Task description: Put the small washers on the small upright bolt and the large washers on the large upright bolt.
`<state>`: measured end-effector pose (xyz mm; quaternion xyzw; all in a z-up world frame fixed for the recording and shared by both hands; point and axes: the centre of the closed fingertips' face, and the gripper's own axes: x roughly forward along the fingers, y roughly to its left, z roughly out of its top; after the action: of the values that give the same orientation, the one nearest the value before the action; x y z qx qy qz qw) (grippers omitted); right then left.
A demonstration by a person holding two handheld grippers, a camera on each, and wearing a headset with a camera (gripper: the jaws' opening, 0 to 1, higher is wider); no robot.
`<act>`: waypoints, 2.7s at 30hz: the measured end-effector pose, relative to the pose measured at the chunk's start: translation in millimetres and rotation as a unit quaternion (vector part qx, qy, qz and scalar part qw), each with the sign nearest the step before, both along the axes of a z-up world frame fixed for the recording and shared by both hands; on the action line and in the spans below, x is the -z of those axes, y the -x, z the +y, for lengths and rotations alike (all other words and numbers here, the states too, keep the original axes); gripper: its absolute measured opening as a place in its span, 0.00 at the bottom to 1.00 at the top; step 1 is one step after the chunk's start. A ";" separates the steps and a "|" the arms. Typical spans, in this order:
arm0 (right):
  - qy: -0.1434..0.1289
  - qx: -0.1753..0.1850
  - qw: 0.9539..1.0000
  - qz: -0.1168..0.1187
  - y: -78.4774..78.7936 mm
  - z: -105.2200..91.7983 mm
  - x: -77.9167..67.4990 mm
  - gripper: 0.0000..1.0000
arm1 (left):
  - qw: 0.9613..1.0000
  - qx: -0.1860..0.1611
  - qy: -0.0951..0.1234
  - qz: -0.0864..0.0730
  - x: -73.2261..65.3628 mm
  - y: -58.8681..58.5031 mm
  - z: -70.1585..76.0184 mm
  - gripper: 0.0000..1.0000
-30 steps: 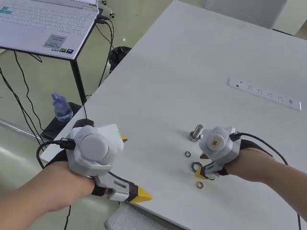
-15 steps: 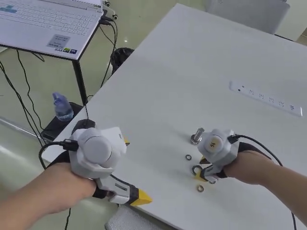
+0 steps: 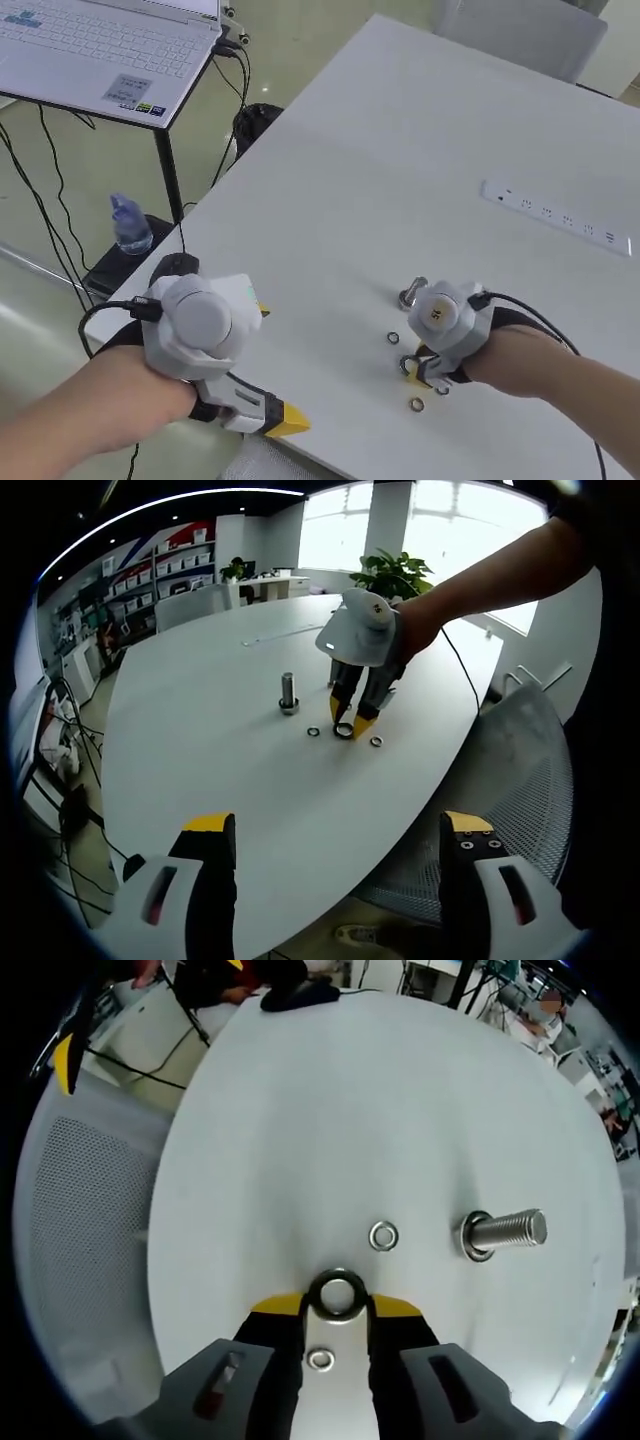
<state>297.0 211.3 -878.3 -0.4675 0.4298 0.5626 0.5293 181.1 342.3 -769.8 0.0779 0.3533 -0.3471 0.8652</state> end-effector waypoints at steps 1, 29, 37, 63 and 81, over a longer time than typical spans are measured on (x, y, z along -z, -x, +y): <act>0.004 0.000 1.000 -0.001 0.4 0.0 0.0 0.24 | 1.000 0.000 0.001 0.000 -0.6 -0.6 -0.3 0.83; -0.007 -0.012 1.000 0.020 -7.5 -11.3 -5.8 0.21 | 1.000 0.000 -0.001 0.005 -0.2 6.1 1.0 0.76; -0.008 -0.003 1.000 0.019 -11.2 -18.5 -25.5 0.21 | 1.000 -0.003 -0.002 0.000 -1.2 3.4 0.5 0.76; -0.019 0.024 1.000 0.008 -66.6 -18.0 -78.4 0.21 | 1.000 -0.012 -0.007 -0.015 -7.5 -12.6 3.7 0.79; -0.026 0.018 1.000 0.002 -77.2 0.6 -85.2 0.21 | 1.000 -0.013 -0.015 -0.012 -5.4 -12.2 10.9 0.80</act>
<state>374.1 212.0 -793.1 -0.4446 0.4248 0.5648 0.5504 193.4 353.2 -764.4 0.0899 0.3493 -0.3294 0.8726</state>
